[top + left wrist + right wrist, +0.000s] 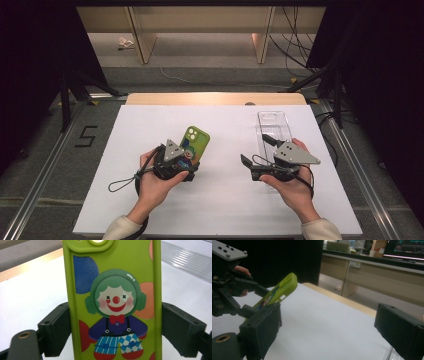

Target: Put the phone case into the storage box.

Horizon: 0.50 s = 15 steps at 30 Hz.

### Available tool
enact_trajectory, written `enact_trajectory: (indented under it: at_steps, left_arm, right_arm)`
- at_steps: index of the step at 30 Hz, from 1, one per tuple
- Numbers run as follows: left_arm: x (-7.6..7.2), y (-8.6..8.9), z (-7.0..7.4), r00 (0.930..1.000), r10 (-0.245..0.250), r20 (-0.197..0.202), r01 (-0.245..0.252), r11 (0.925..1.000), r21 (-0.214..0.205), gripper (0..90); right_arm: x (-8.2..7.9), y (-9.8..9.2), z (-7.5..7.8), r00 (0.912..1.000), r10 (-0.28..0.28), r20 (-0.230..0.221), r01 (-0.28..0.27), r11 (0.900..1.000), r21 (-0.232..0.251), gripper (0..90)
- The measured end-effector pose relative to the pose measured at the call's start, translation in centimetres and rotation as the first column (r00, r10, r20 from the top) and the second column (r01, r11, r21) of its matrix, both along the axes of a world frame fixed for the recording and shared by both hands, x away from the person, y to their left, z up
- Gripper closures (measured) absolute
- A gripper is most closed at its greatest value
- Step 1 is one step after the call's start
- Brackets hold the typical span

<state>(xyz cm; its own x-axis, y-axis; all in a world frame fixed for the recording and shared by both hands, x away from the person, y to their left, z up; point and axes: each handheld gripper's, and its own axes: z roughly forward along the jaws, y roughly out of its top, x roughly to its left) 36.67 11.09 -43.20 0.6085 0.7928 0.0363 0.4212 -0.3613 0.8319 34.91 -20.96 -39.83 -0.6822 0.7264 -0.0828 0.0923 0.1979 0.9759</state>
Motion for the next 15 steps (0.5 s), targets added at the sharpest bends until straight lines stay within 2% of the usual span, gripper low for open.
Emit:
enact_trajectory:
  at_steps: [15]
  left_arm:
    - [-0.6, -1.2, 0.0, 0.9994, -0.035, 0.007, 0.035, 0.9994, -0.001, 15.6]
  right_arm:
    - [0.3, 1.6, 0.2, 0.9996, 0.027, -0.011, -0.027, 0.9996, -0.006, 8.6]
